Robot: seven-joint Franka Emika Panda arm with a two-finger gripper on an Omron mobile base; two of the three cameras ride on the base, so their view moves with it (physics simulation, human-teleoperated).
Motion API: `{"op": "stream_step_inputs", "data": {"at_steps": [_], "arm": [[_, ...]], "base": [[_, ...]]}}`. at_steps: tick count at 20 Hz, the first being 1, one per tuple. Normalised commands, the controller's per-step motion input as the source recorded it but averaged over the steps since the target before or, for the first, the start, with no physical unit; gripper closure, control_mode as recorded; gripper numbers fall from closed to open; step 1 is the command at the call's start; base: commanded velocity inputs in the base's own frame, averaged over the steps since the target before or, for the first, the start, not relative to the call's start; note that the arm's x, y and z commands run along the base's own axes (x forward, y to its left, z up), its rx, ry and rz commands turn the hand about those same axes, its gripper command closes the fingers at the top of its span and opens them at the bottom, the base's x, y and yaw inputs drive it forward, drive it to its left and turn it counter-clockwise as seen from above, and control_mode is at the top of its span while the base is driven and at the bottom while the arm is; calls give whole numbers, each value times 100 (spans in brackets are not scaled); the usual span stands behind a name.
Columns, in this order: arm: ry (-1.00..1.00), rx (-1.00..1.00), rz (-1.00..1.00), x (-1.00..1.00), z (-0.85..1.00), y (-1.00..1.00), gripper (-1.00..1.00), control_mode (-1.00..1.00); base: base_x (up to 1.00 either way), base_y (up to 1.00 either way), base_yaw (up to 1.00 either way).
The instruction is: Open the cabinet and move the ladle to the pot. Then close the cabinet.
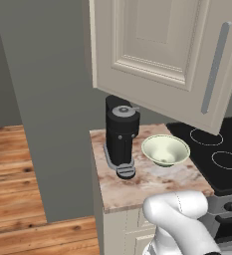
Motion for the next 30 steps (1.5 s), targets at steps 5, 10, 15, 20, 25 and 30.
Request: {"op": "stream_step_inputs", "data": {"at_steps": [5, 10, 15, 20, 25, 30], "arm": [[0, 12, 15, 27, -11, 0, -100, -100], [0, 7, 12, 45, -24, 0, -100, -100], [0, 7, 10, 43, -29, 0, -100, -100], [-1, 8, 9, 29, -18, 1, -100, -100], [-1, 8, 8, 23, -2, 4, -100, -100], [-2, 5, 7, 20, 0, 17, -100, -100]], "base": [[0, 0, 0], [0, 0, 0], [0, 0, 0], [0, 0, 0], [0, 0, 0], [0, 0, 0]]}}
